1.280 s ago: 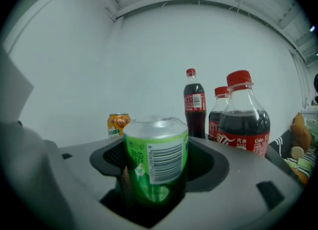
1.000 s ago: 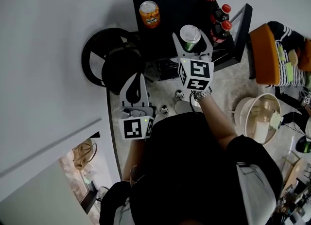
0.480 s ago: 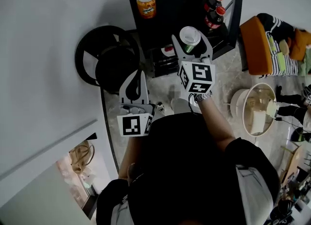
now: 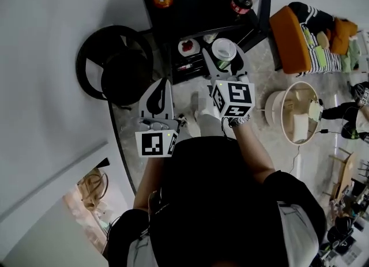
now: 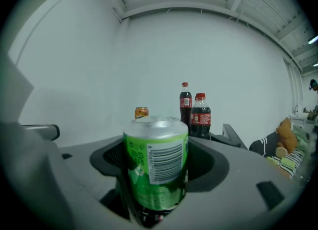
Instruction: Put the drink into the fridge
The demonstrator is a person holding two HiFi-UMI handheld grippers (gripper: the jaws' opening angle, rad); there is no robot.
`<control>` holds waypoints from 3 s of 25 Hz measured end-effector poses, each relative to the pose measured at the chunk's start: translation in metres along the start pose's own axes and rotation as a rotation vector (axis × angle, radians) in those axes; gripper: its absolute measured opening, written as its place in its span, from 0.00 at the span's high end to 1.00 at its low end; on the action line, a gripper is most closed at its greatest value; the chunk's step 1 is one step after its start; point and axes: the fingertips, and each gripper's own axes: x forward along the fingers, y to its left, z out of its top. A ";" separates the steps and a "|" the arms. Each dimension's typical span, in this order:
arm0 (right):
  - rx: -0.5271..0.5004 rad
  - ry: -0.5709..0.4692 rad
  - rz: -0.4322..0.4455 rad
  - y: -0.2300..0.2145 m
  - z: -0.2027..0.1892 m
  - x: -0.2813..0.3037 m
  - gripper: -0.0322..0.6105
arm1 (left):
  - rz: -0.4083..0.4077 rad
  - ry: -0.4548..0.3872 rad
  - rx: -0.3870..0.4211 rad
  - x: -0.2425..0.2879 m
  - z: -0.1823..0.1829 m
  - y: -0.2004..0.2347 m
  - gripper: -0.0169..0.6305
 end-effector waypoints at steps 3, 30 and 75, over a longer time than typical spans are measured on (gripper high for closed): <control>0.016 0.011 -0.016 -0.004 -0.010 -0.018 0.43 | -0.039 0.010 -0.006 -0.002 -0.006 -0.011 0.96; 0.056 0.111 0.214 -0.048 -0.105 -0.044 0.44 | 0.030 0.082 0.050 0.035 -0.068 -0.079 0.96; 0.025 0.157 0.397 -0.043 -0.329 0.083 0.43 | 0.120 0.051 0.004 0.106 -0.264 -0.035 0.96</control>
